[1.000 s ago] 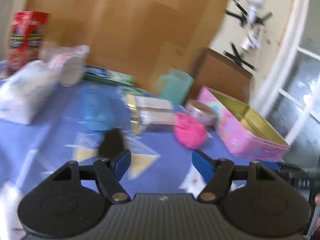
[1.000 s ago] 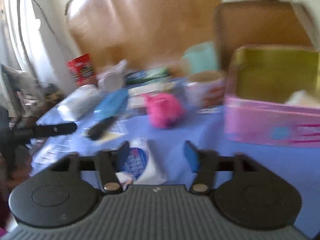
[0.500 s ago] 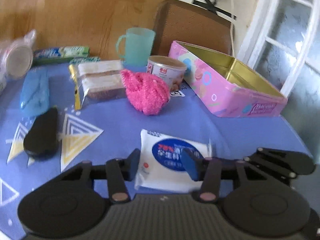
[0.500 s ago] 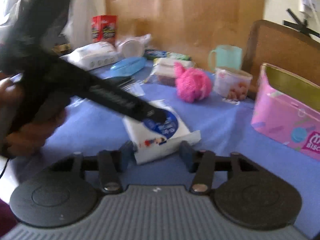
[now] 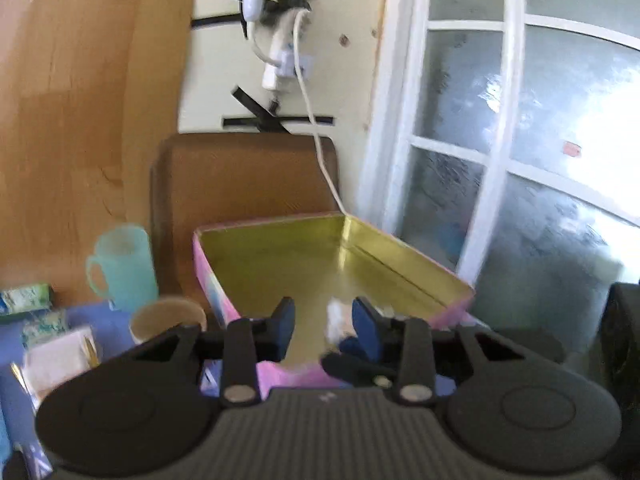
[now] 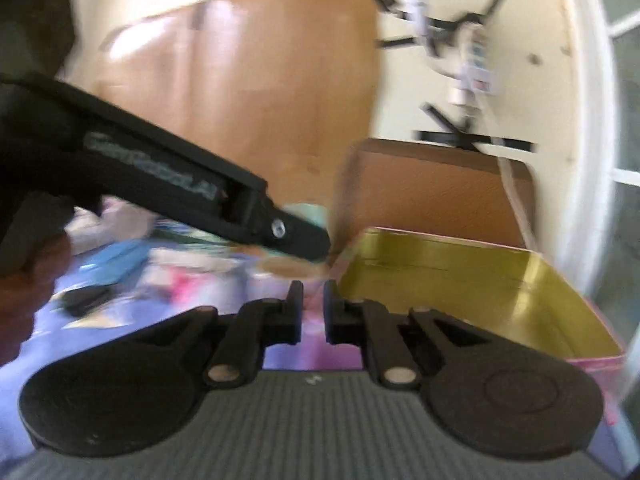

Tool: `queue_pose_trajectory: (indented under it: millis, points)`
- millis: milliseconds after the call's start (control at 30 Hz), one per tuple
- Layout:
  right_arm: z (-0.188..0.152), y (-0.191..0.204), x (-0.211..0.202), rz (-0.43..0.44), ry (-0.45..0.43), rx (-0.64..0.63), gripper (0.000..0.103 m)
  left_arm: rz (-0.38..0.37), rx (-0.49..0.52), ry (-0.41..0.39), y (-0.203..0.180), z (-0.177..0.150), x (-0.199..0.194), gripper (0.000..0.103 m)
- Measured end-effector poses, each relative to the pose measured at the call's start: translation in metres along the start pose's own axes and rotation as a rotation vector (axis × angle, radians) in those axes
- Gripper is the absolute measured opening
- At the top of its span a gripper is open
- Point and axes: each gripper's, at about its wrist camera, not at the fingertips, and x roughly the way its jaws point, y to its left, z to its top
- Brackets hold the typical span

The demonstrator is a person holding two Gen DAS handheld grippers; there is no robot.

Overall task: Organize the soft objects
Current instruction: 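Lower the tissue packet into the pink tin and open the left gripper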

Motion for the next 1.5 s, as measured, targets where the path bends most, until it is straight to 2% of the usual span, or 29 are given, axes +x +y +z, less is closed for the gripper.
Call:
queue_pose_trajectory:
  millis: [67,133,167,200,300,400,433,600,633,667,700,733,767,900,1033,1167,1200,1267,1333,1367,1400,1433,1500]
  points:
    - [0.000,-0.013,-0.011,0.040,-0.011,0.043,0.015,-0.008,-0.047,0.002,0.010,0.000,-0.005,0.038]
    - [-0.008,-0.018,-0.018,0.062,0.020,0.035,0.029,0.053,-0.075,0.012,0.025,-0.009,-0.013,0.046]
    - [-0.014,-0.018,-0.018,0.094,0.046,0.041,0.044,0.087,-0.088,0.024,0.037,-0.014,-0.015,0.048]
    - [-0.025,-0.015,-0.018,0.133,0.079,0.055,0.051,0.121,-0.104,0.046,0.049,-0.022,-0.019,0.048]
    - [-0.041,0.002,-0.013,0.222,0.166,0.046,0.056,0.173,-0.201,0.141,0.081,-0.045,-0.025,0.048]
    - [-0.050,0.027,0.000,0.272,0.213,-0.047,0.078,0.164,-0.294,0.202,0.100,-0.068,-0.035,0.064]
    - [-0.051,0.035,0.004,0.282,0.220,-0.072,0.081,0.173,-0.313,0.214,0.103,-0.075,-0.038,0.071]
    - [-0.055,0.060,0.038,0.303,0.308,-0.169,0.082,0.103,-0.404,0.282,0.109,-0.097,-0.025,0.072]
    - [-0.055,0.065,0.045,0.308,0.324,-0.173,0.082,0.087,-0.411,0.302,0.108,-0.101,-0.019,0.068]
    - [-0.056,0.068,0.048,0.328,0.320,-0.165,0.082,0.088,-0.394,0.288,0.107,-0.105,-0.014,0.060]
    - [-0.054,0.072,0.050,0.330,0.318,-0.153,0.076,0.104,-0.359,0.281,0.102,-0.107,-0.012,0.057]
    - [-0.053,0.075,0.050,0.320,0.312,-0.151,0.073,0.124,-0.329,0.277,0.096,-0.109,-0.013,0.051]
    - [-0.052,0.079,0.049,0.306,0.301,-0.159,0.067,0.119,-0.324,0.276,0.095,-0.108,-0.015,0.051]
    - [-0.047,0.081,0.036,0.259,0.209,-0.186,0.064,0.101,-0.326,0.230,0.094,-0.094,-0.035,0.051]
    - [-0.028,0.064,0.015,0.190,0.089,-0.164,0.064,0.079,-0.246,0.163,0.074,-0.058,-0.038,0.051]
    - [-0.008,0.031,0.001,0.055,0.005,-0.184,0.064,0.012,-0.177,0.109,0.043,-0.012,-0.013,0.051]
    - [-0.004,0.018,0.002,0.016,0.001,-0.176,0.065,-0.003,-0.153,0.095,0.033,0.000,-0.002,0.053]
    - [0.003,-0.012,0.006,-0.075,-0.002,-0.143,0.073,-0.021,-0.105,0.068,0.014,0.015,0.019,0.072]
    - [0.005,-0.044,0.026,-0.170,0.029,-0.128,0.094,0.013,-0.070,0.056,0.005,0.017,0.034,0.071]
    - [0.005,-0.056,0.036,-0.227,0.058,-0.129,0.093,0.037,-0.082,0.060,0.007,0.014,0.035,0.070]
    - [0.004,-0.066,0.038,-0.274,0.070,-0.105,0.090,0.029,-0.102,0.064,0.014,0.008,0.030,0.070]
    - [0.003,-0.074,0.033,-0.284,0.055,-0.062,0.087,0.018,-0.136,0.058,0.024,0.001,0.019,0.070]
    - [0.004,-0.080,0.019,-0.212,-0.006,0.031,0.081,0.045,-0.177,0.032,0.052,-0.019,-0.008,0.071]
